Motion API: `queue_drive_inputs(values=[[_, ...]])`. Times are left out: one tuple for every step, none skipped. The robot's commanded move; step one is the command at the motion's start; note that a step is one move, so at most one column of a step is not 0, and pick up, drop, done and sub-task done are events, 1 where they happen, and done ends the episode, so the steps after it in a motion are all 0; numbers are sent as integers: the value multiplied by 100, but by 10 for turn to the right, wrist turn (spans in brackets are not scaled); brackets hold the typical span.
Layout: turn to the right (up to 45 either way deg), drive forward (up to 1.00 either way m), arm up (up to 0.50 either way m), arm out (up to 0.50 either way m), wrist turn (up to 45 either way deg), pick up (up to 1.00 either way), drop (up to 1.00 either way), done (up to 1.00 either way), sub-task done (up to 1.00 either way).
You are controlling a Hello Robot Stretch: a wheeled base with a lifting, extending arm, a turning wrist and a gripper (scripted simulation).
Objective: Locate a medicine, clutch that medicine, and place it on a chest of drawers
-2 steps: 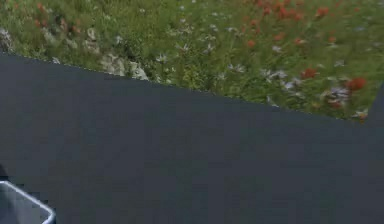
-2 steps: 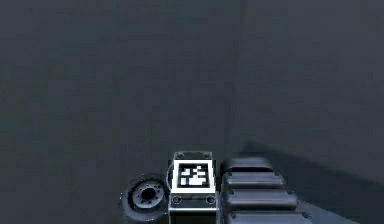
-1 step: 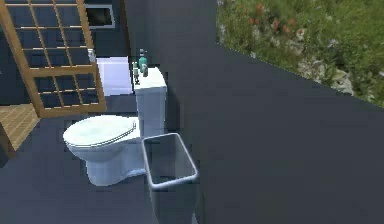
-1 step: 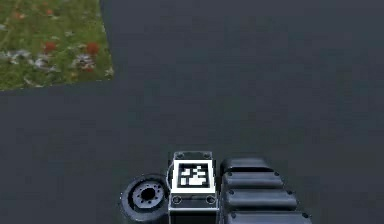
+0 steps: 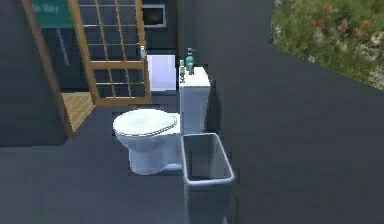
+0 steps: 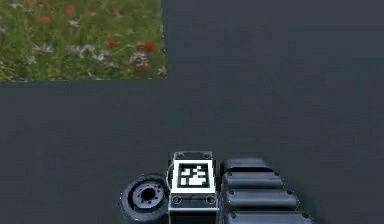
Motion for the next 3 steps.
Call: queue_drive_inputs(values=[[0,30,0,0,0,0,0,0,0],[-360,0,0,0,0,0,0,0,0],[0,50,0,0,0,0,0,0,0]])
